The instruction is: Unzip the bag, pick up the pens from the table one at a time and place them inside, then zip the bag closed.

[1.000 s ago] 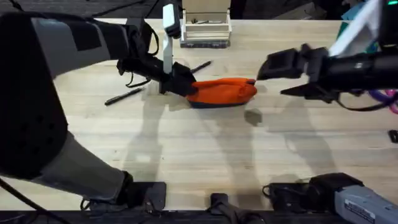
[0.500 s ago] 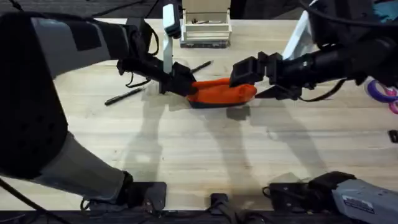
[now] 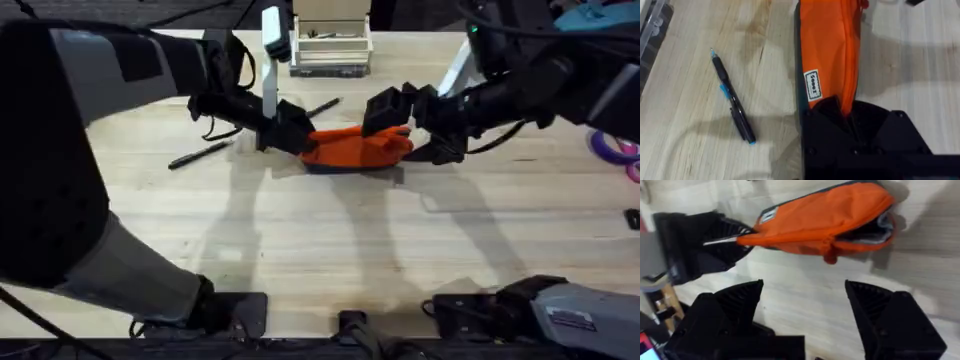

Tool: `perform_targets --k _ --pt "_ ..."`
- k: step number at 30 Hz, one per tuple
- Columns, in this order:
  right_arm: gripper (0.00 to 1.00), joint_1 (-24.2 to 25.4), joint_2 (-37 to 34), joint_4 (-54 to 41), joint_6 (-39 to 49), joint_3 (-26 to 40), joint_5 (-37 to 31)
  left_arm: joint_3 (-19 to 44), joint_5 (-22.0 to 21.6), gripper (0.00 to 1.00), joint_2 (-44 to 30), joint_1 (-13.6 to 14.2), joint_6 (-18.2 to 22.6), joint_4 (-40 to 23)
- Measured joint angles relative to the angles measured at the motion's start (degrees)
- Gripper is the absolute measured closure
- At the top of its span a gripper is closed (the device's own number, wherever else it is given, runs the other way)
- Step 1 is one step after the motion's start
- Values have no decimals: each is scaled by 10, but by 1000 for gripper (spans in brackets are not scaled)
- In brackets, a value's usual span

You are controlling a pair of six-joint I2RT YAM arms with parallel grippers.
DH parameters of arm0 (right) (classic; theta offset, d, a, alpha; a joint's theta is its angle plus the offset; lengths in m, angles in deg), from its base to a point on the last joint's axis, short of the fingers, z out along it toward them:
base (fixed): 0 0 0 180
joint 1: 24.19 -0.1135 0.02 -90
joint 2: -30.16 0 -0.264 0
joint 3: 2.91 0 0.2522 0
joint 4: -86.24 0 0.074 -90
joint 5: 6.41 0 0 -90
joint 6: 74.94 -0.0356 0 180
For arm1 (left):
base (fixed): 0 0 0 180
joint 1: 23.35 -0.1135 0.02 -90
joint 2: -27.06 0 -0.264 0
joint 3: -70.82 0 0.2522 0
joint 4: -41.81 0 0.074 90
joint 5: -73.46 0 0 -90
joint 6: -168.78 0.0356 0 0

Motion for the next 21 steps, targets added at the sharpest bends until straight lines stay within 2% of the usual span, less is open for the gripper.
perform_targets --k 6,14,21 --pt "4 -1 -29 3 5 0 -47 0 0 958 0 0 0 0" --pt "7 -2 -30 16 13 0 -94 0 0 958 0 0 0 0" --pt "90 -5 -30 16 17 0 -100 0 0 958 0 0 0 0"
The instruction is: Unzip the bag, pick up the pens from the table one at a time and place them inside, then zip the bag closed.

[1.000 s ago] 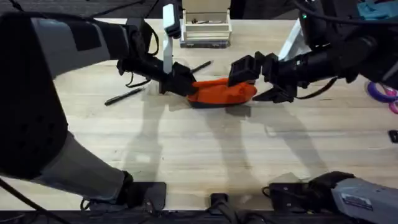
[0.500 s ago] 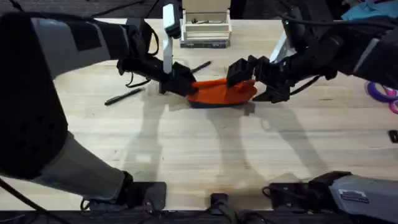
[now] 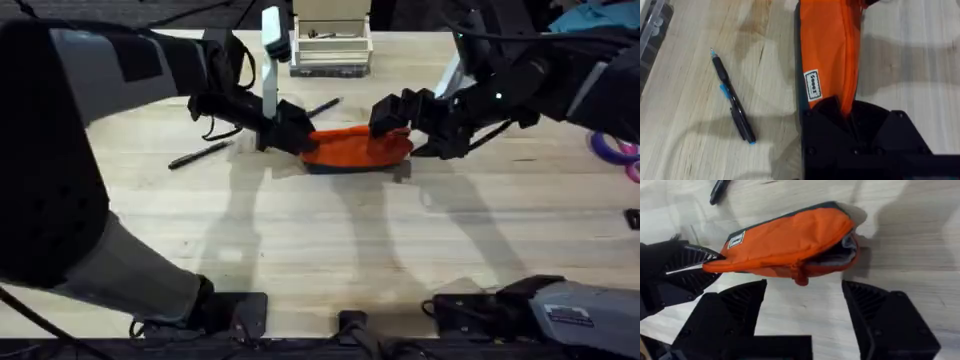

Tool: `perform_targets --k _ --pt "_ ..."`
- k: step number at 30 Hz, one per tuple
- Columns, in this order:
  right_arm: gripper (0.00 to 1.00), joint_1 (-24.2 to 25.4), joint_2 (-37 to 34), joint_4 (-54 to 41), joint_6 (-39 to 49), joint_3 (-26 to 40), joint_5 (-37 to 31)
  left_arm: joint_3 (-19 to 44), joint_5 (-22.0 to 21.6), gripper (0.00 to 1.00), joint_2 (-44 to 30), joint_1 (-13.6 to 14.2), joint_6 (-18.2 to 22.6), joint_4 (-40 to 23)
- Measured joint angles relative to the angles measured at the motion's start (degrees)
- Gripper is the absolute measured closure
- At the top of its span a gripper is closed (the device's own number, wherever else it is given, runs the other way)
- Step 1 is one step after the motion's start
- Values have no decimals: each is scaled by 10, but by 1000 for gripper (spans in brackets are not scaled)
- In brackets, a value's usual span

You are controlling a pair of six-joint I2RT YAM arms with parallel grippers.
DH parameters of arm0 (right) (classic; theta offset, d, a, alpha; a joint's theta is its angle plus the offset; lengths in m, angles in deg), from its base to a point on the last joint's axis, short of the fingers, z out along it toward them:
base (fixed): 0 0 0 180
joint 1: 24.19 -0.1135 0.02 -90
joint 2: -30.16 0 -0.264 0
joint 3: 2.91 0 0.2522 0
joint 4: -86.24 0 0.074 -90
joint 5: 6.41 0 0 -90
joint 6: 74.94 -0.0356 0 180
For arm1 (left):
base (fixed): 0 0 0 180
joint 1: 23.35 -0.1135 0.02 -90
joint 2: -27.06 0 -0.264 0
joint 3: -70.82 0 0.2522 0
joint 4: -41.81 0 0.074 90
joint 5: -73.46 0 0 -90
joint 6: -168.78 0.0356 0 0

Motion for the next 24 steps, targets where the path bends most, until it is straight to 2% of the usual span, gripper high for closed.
perform_targets --k 4,14,19,24 --pt "135 -15 0 0 9 0 -4 0 0 958 0 0 0 0" --pt "278 -45 -17 20 21 0 -65 0 0 958 0 0 0 0" --pt "427 -46 -32 34 21 0 -75 0 0 958 0 0 0 0" --pt "657 -47 -37 36 21 0 -79 0 0 958 0 0 0 0"
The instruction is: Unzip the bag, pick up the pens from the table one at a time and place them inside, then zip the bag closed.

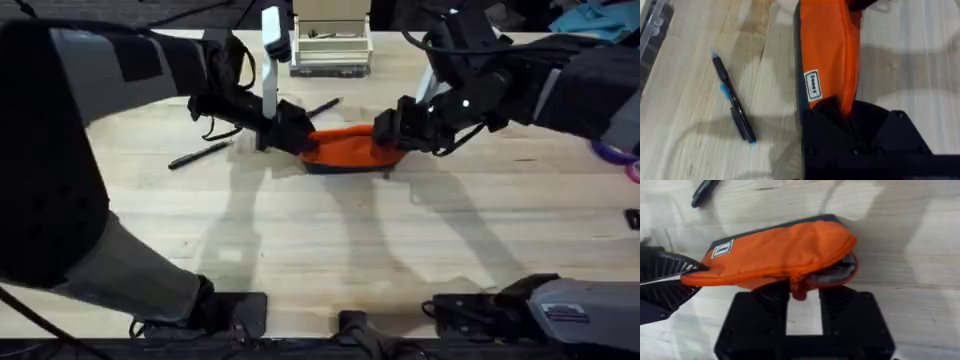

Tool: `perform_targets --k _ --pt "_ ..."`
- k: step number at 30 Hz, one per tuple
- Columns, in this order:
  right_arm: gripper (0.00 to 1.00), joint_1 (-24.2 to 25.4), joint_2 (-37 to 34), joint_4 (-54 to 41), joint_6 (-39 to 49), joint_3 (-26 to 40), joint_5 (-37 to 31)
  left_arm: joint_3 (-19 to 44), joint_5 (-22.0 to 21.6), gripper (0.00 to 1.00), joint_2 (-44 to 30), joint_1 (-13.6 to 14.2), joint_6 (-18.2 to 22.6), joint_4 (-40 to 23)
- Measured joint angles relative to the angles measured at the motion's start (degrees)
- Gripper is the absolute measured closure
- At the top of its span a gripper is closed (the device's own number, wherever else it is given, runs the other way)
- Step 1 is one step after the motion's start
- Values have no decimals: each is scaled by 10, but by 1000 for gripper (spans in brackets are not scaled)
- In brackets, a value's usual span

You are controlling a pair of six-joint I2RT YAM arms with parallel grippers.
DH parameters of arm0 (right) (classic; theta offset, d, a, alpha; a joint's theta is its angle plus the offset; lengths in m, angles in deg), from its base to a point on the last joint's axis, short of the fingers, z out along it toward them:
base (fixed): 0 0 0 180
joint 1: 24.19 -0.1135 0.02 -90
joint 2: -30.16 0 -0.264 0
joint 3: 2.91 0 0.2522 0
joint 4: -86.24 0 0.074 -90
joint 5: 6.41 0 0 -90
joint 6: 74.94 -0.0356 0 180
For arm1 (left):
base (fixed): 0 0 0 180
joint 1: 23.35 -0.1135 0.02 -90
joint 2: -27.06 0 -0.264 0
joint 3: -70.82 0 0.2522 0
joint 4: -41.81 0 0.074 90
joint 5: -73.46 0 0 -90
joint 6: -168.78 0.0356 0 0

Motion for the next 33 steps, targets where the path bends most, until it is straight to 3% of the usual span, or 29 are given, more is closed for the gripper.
perform_targets --k 7,14,33 --pt "834 0 0 -1 0 0 -7 0 0 958 0 0 0 0" --pt "927 0 0 -4 0 0 -7 0 0 958 0 0 0 0" --pt "927 -1 50 -20 0 0 -6 0 -1 958 0 0 0 -1"
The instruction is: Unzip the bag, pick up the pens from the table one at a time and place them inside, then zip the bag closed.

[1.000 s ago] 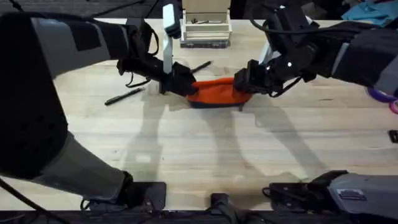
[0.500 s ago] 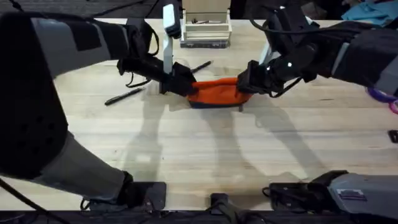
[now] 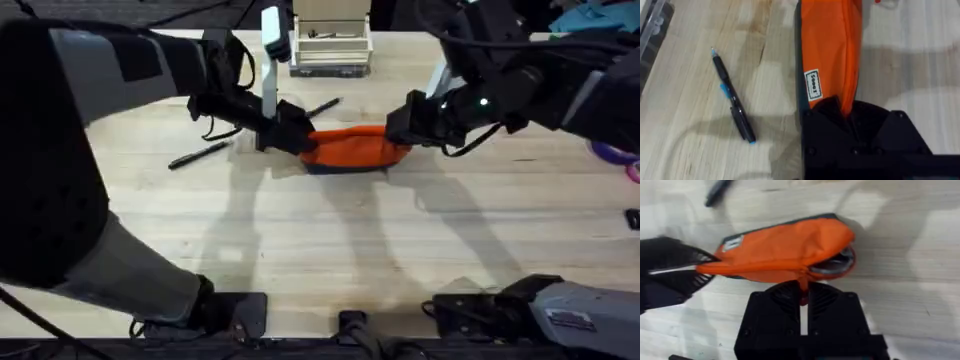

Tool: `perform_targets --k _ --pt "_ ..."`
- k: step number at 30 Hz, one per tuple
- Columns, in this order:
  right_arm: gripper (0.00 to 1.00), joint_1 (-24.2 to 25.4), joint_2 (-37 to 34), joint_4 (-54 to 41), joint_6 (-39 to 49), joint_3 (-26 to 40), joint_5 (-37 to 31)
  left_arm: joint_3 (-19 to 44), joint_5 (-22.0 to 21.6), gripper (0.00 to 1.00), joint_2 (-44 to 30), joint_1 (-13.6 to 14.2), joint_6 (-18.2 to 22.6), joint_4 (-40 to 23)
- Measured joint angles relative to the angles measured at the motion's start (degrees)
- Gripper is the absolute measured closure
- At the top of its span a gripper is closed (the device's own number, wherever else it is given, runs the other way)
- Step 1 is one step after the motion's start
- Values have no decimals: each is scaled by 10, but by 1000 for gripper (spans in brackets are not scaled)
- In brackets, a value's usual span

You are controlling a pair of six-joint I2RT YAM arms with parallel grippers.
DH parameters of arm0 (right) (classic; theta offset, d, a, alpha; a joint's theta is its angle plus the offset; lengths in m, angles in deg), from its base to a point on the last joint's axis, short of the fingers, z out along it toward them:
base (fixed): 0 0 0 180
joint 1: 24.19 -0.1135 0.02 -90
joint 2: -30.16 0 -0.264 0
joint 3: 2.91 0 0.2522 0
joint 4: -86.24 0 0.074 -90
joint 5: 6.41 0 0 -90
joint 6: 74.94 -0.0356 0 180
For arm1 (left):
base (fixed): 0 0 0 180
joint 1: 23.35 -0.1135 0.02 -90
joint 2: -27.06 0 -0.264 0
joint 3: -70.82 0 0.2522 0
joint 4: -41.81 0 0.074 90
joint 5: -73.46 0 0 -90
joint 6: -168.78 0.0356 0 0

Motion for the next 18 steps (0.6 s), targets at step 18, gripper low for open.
perform_targets --k 18 --pt "968 0 23 18 0 0 25 0 0 958 0 0 0 -1"
